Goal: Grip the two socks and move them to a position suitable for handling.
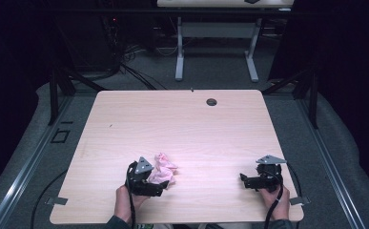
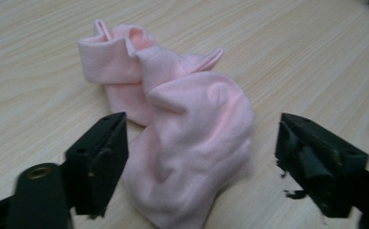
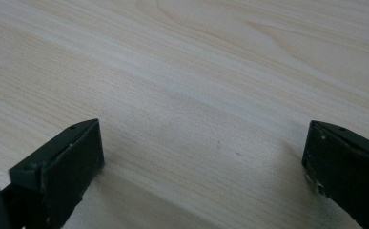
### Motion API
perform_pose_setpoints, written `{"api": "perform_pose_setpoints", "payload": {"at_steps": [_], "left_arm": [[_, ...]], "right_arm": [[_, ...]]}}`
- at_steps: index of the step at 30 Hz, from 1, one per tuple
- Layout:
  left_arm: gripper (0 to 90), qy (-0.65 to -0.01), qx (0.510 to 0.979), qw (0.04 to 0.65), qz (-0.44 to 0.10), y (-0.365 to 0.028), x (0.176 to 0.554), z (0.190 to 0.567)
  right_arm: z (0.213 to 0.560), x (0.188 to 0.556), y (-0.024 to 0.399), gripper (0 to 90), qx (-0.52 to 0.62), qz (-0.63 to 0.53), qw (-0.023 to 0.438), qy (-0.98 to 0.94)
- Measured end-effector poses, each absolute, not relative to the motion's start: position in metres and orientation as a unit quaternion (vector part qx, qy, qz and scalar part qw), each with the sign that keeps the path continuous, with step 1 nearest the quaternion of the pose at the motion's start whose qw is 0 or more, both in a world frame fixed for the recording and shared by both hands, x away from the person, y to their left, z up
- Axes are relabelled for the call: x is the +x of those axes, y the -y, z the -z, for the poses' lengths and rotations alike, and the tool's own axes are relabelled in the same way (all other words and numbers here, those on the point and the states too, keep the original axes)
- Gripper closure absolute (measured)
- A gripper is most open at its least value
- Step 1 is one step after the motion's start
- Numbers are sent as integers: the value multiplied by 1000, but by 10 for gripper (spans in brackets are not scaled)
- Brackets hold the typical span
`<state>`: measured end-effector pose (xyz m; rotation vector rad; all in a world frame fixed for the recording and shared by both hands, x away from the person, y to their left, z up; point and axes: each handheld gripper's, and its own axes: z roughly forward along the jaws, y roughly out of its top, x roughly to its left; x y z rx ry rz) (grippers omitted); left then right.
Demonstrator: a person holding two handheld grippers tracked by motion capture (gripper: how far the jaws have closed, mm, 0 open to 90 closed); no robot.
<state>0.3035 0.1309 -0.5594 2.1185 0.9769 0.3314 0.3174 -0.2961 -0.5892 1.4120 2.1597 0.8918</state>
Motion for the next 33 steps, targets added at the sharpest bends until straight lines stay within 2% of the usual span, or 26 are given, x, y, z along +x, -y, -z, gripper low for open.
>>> {"api": "perform_pose_setpoints", "payload": {"at_steps": [5,6,8,15,21,25,33], "left_arm": [[418,-391,836,360,-135,-126,308,566],[418,-393,837,356,-133,-124,307,567],[511,-390,842,347,-136,-123,308,570],[721,-390,842,350,-131,-122,305,572],[742,-383,840,358,-138,-124,299,567],[743,-377,832,384,-139,-128,289,552],[740,-354,831,416,-109,-114,284,536]], "right_arm": [[589,317,296,0,507,-319,204,-774],[589,317,296,0,507,-320,205,-774],[589,317,296,0,507,-320,204,-774],[589,317,296,0,507,-320,205,-774],[589,317,296,0,507,-320,205,-774],[589,317,296,0,507,-320,205,-774],[589,317,296,0,507,-320,205,-774]]}}
